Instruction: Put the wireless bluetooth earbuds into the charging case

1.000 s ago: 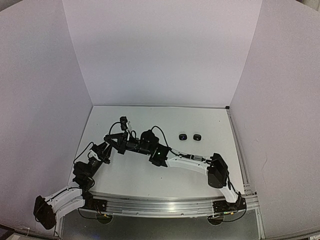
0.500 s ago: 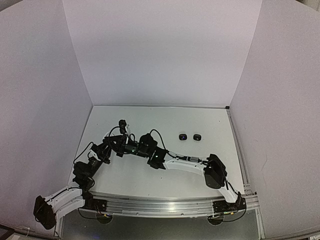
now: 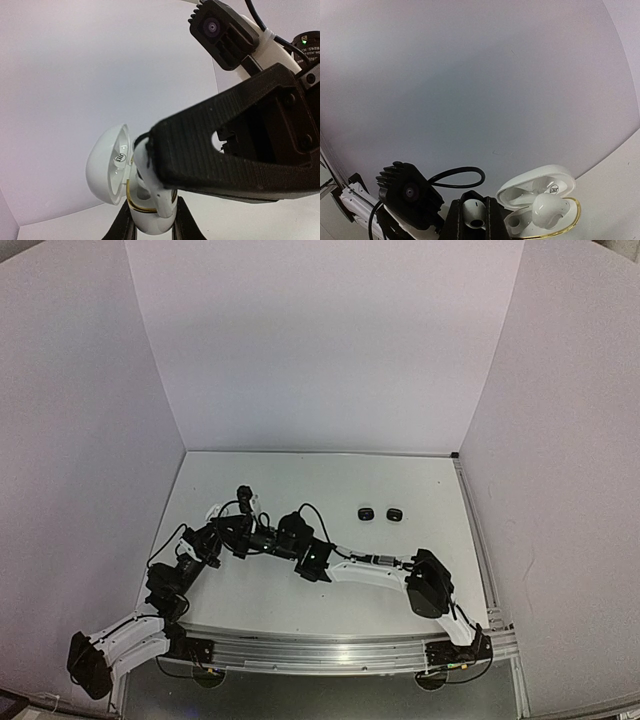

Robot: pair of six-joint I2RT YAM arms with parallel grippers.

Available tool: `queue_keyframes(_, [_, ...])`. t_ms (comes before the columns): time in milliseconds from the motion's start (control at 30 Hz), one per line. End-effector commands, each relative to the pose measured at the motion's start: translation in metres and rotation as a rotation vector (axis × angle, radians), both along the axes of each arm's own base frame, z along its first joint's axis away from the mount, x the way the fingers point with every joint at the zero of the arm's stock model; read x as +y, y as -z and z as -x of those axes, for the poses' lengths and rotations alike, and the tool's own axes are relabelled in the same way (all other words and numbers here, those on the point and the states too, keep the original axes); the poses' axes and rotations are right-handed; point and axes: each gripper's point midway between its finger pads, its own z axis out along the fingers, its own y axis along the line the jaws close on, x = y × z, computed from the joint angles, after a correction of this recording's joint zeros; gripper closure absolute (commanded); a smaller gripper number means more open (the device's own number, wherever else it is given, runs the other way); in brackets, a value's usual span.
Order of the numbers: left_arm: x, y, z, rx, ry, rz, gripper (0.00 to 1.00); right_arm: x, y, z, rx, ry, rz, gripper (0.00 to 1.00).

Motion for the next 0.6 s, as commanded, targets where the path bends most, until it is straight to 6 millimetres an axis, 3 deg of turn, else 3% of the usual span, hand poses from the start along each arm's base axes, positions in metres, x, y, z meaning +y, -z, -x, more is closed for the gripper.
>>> queue_keyframes(0, [0.003,-0.024,0.007,-0.066,0.013,0.044,1.00,-0.001,-0.006,-0.002,-0.036,0.028,-0.024,1.00])
queue_keyframes(267, [0.002,-0.023,0.007,-0.057,0.019,0.042,1.00,-0.004,-0.031,0.001,-0.098,0.027,-0.062,1.00])
queue_keyframes(567, [0.001,-0.024,0.006,-0.053,0.019,0.047,1.00,-0.002,-0.031,-0.002,-0.098,0.025,-0.069,1.00])
